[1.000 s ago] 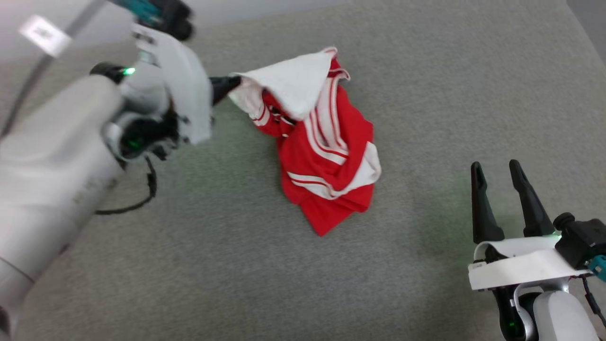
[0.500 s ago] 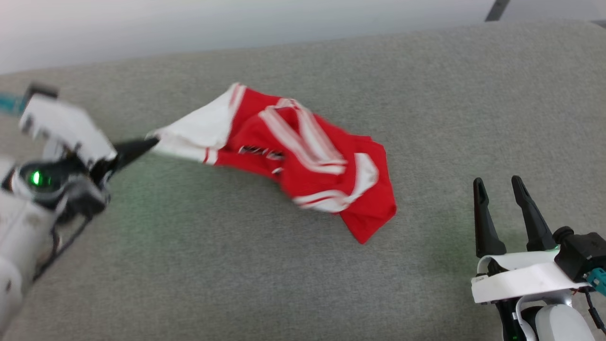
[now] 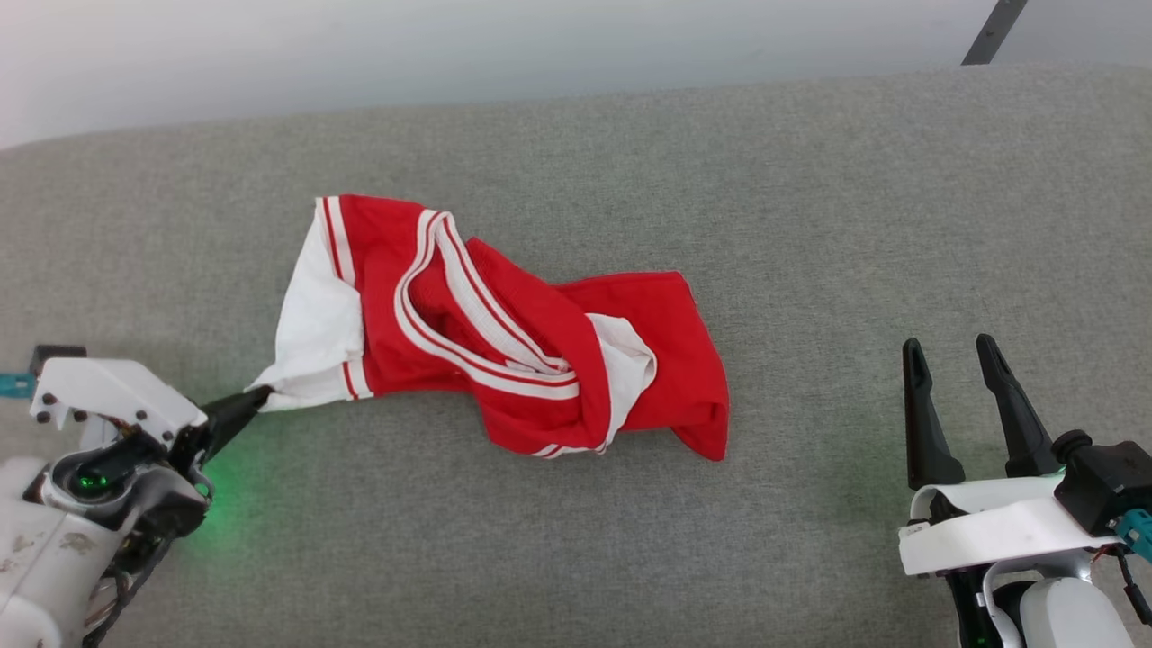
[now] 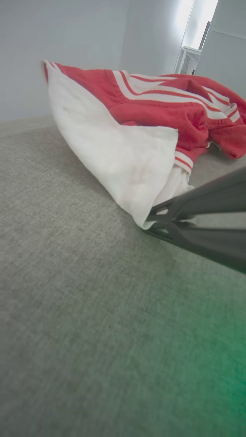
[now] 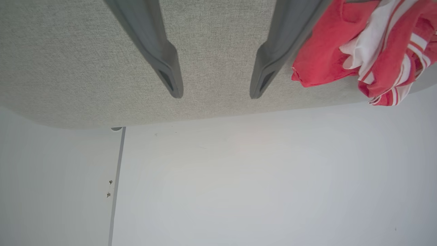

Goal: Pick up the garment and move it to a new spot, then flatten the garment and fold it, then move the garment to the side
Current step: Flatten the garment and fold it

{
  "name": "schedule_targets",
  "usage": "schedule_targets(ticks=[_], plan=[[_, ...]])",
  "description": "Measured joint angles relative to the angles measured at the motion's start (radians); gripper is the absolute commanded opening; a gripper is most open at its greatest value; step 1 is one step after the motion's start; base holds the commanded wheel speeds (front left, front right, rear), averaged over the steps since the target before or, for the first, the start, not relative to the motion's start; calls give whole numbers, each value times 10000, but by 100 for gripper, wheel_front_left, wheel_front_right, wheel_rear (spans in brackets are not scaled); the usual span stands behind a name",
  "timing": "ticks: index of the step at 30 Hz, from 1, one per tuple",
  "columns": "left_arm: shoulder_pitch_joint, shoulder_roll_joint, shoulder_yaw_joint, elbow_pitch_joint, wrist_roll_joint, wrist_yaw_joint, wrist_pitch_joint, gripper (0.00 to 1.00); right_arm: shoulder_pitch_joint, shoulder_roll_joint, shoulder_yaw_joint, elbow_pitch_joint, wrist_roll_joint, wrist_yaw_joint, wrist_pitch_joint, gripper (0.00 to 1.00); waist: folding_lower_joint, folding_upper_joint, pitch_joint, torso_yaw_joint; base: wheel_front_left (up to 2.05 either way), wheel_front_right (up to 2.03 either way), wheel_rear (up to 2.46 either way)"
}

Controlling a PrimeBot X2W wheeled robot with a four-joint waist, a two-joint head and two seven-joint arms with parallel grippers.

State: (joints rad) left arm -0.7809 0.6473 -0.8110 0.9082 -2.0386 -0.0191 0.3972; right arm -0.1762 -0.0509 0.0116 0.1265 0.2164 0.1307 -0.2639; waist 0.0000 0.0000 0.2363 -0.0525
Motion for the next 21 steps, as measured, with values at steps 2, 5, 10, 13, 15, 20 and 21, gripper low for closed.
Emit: schedule_targets(ticks=[2,5,10,13,15,20,21], plan=[[-102,15,-44,-44,132,-128,-19,33,0,-4,-10,0,-71,0,0,100,0,0,-21,30,0,0,0],[-340,247,-305,-165,779,-360,-326,100,8,-2,69,10,-105,0,0,100,0,0,-80,69,0,0,0],[-615,788,-932,-660,2249,-780,-1206,100,9,-2,428,148,-456,0,0,100,0,0,-215,116,0,0,0],[-623,1045,-1302,-1241,3246,-936,-2146,100,-33,-75,859,405,-792,0,0,100,0,0,-319,174,0,0,0],[-577,1170,-1513,-1655,4088,-982,-3124,100,-125,-368,1317,694,-834,2,6,100,0,0,-393,238,0,0,0],[113,1139,-2102,-3089,6057,-754,-5908,100,-621,-1542,2777,936,-347,2,1039,100,0,0,-572,512,0,0,0],[360,1049,-2090,-3388,6178,-573,-6207,100,-755,-1831,3172,874,-171,0,1325,100,0,0,-604,587,0,0,0]])
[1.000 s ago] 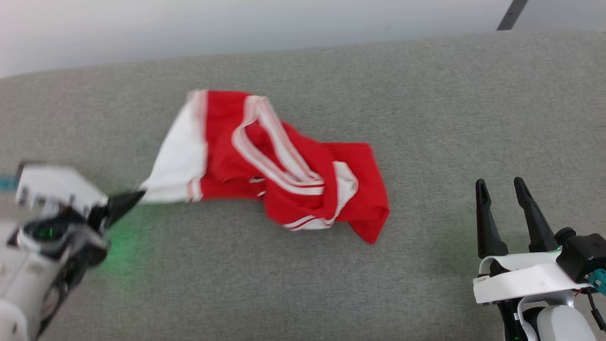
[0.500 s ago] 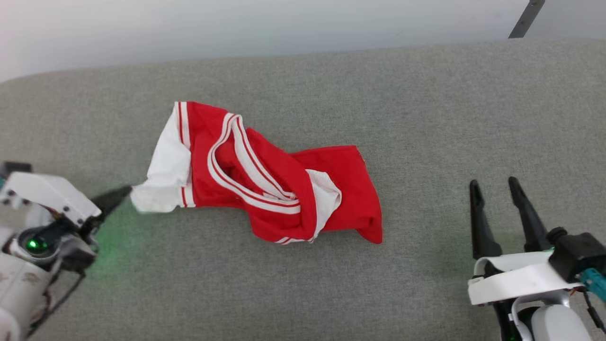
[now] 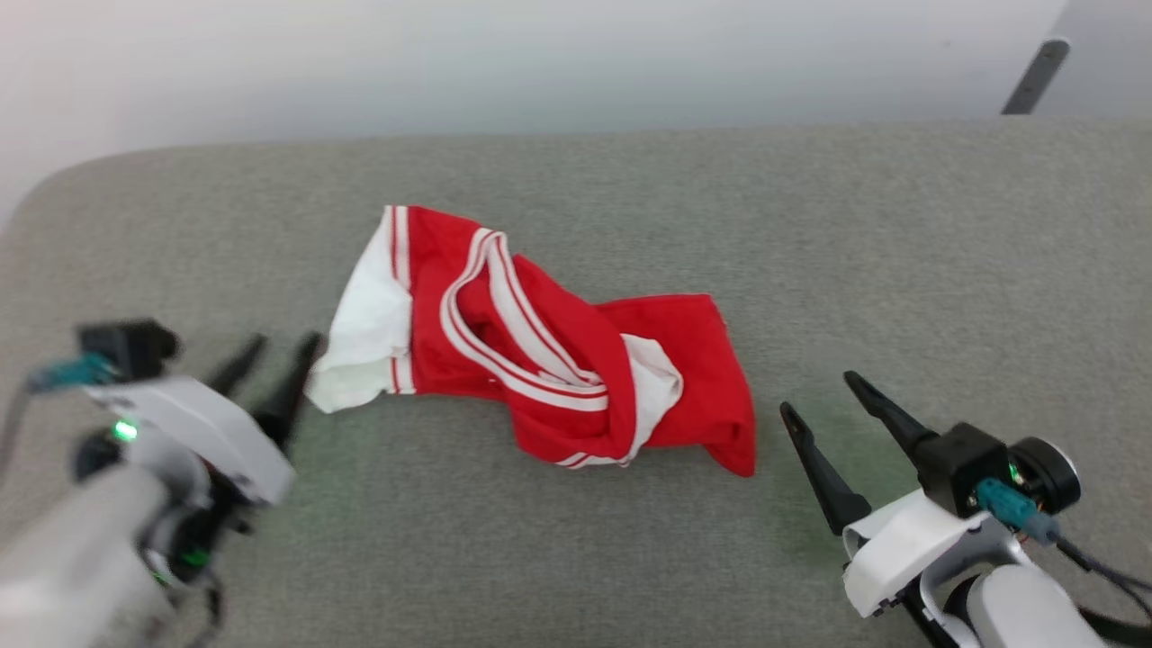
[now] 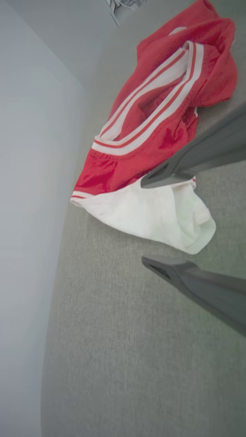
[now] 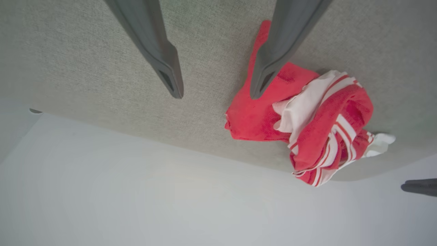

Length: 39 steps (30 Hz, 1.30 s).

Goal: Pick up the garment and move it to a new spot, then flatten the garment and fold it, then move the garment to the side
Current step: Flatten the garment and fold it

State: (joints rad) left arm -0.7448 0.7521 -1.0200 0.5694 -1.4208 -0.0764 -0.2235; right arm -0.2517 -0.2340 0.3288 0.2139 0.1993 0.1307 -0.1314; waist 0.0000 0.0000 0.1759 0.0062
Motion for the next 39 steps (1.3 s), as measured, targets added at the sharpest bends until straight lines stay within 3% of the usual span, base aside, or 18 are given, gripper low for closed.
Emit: schedule_targets(ticks=[2,6,14,21,28,36,37,38,39], plan=[[501,-247,186,-656,142,311,-284,100,-237,-510,569,-178,571,2,571,100,0,0,-58,165,0,0,0],[1402,-476,1156,-1864,1722,1158,-401,100,-732,-1638,1534,-742,1496,2,1695,100,0,0,-148,586,0,0,0],[4071,-1827,3747,-3733,4851,1739,-407,100,-1975,-3321,3279,-1340,3129,2,3971,100,-1,0,-212,1605,0,0,0],[5487,-2857,5102,-4510,7476,1778,-407,100,-3373,-4286,4475,-1193,4546,0,5758,100,0,0,-147,2414,0,0,0],[6261,-3827,6209,-5003,9089,1450,-407,100,-4621,-4775,5513,-846,5783,6,7384,100,0,0,204,2841,0,0,0],[6506,-4707,6993,-4911,10094,754,-407,100,-5614,-4951,6562,-614,6443,6,7737,100,0,0,542,3111,0,0,0],[6515,-4796,7087,-4876,10157,663,-407,100,-5722,-4972,6690,-608,6452,6,7674,86,0,0,558,3137,0,0,0],[6520,-4895,7158,-4840,10207,571,-407,100,-5830,-5007,6817,-612,6462,6,7628,58,0,0,571,3161,0,0,0],[6526,-4984,7241,-4803,10284,493,-407,100,-5900,-5016,6907,-606,6521,6,7549,38,0,0,579,3178,0,0,0]])
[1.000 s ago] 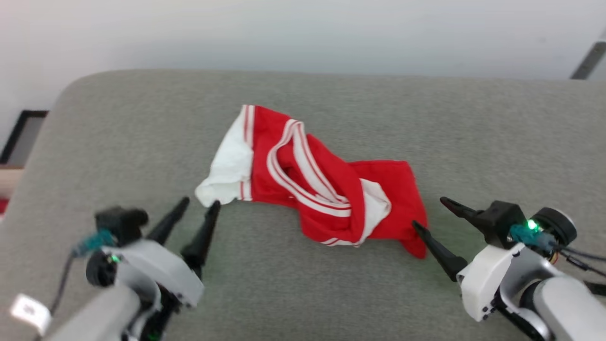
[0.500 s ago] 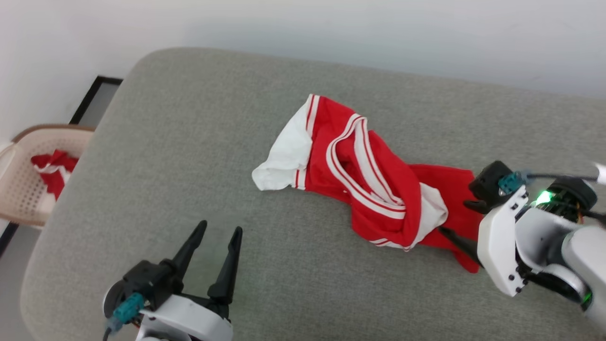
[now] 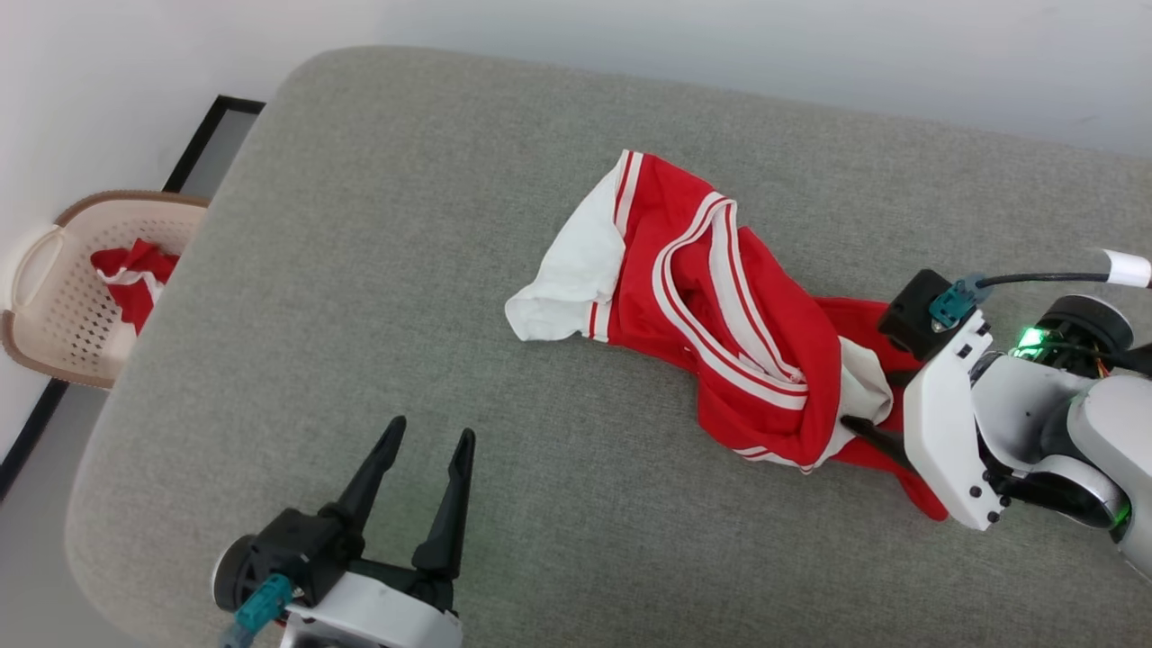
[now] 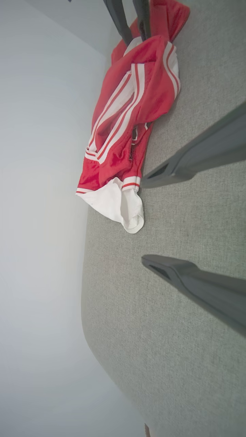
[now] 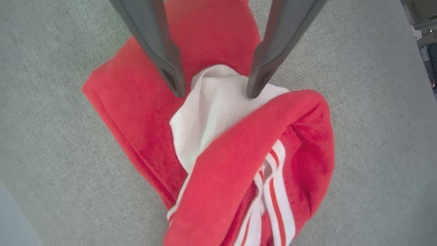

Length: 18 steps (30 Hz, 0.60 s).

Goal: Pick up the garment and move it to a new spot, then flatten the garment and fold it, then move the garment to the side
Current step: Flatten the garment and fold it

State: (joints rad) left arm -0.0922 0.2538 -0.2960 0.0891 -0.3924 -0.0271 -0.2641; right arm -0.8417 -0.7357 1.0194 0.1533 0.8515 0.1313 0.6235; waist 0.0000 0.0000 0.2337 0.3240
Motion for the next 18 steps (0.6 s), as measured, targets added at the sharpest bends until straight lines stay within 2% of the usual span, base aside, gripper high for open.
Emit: schedule_targets(ticks=[1,2,11,15,18], plan=[[9,-73,88,33,90,-75,0,100,-77,-2,128,6,98,0,-35,10,-1,0,2,8,0,0,0],[16,-146,171,61,155,-134,0,100,-115,-8,234,2,127,0,-127,0,0,0,-1,9,0,0,0],[198,-648,742,261,564,-612,0,100,-536,-67,658,334,445,0,-1143,0,0,0,-67,-130,0,0,0],[366,-765,997,290,734,-706,0,100,-530,-278,-48,412,617,0,-1965,0,0,0,-133,-301,0,0,0],[449,-811,1221,265,779,-754,0,100,-356,-485,-1081,483,838,0,-2604,0,0,0,-184,-485,0,0,0]])
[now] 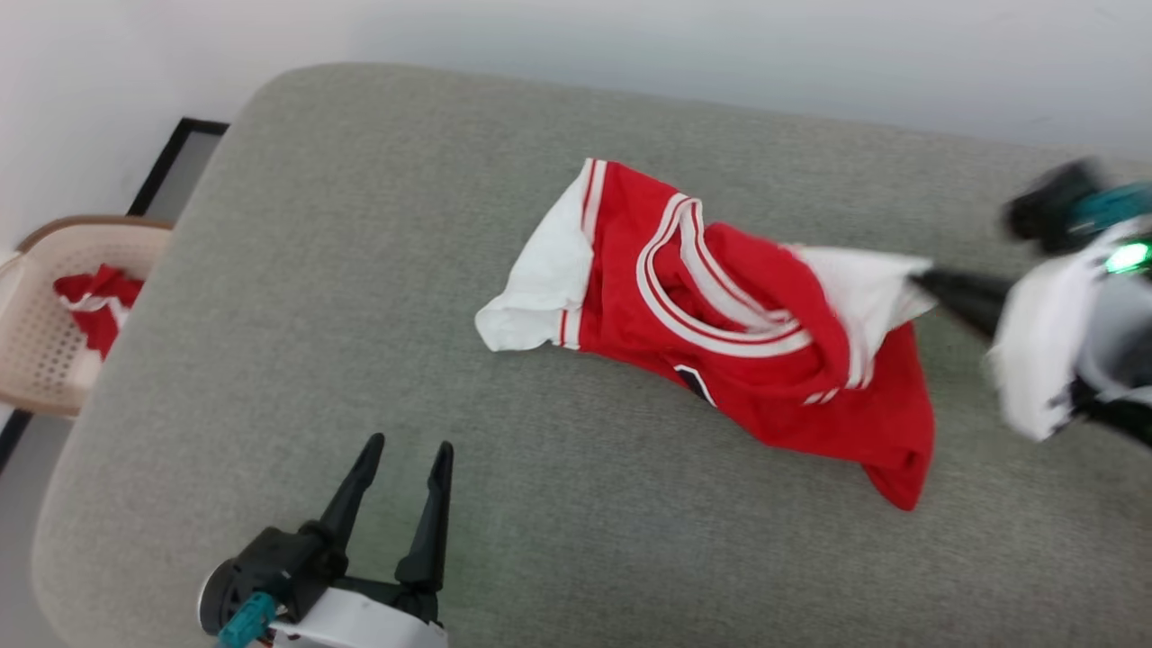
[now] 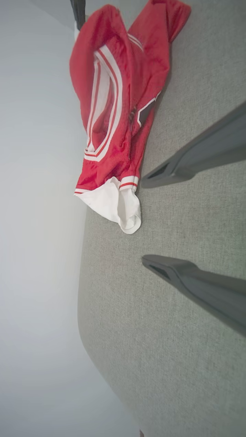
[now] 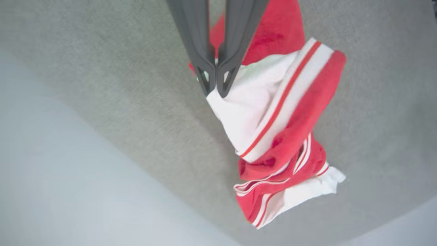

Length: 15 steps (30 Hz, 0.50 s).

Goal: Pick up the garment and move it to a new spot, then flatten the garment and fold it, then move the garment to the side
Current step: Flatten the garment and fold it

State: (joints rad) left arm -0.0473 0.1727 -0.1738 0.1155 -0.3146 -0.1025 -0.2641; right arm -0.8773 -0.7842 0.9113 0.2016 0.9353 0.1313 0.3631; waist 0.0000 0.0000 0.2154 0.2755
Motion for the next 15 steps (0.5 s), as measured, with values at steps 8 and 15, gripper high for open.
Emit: schedule_targets(ticks=[8,15], plan=[[94,-130,240,-36,92,-125,0,100,1908,-474,-3051,1120,380,0,-1231,0,0,0,-91,-503,0,0,0],[95,-150,339,-84,159,-205,0,100,3743,-33,-5202,2731,-617,0,-1707,0,0,0,46,-674,0,0,0]])
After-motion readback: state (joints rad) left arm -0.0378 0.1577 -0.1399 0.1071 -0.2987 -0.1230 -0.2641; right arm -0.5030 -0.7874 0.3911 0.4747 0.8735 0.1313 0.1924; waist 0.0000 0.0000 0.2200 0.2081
